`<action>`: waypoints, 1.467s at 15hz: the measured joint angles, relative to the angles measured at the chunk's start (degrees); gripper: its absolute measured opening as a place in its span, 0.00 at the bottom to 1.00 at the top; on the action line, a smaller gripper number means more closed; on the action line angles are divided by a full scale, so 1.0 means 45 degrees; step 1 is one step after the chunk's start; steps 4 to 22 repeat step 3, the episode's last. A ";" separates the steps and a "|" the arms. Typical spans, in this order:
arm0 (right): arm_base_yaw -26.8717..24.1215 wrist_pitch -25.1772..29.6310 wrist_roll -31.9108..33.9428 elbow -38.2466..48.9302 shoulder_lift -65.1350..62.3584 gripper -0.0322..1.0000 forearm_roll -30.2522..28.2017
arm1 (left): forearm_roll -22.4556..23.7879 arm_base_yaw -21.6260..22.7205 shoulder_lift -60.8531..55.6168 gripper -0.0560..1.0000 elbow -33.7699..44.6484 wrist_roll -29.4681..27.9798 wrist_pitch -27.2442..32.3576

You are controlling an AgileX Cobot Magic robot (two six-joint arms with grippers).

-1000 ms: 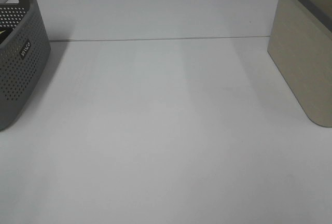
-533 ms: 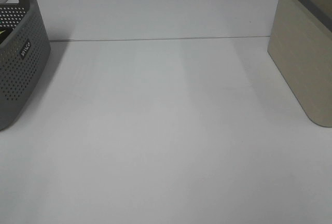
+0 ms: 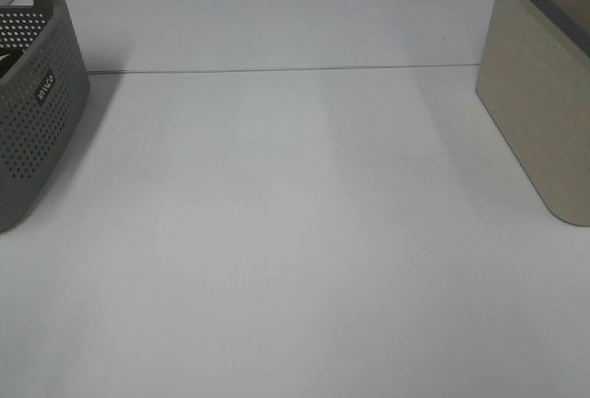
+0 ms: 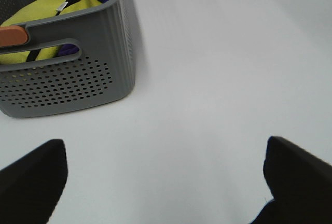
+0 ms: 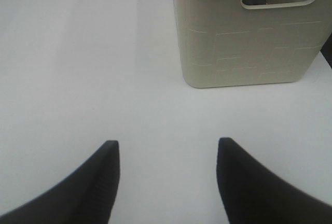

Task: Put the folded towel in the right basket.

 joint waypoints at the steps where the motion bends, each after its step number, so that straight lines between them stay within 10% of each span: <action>1: 0.0000 0.0000 0.0000 0.0000 0.0000 0.56 0.0000 | 0.0000 0.0000 0.0000 0.98 0.0000 0.0000 0.0000; 22: 0.0000 0.0000 0.0000 0.0000 0.0000 0.56 0.0000 | 0.0000 0.0000 0.0000 0.98 0.0000 0.0000 0.0000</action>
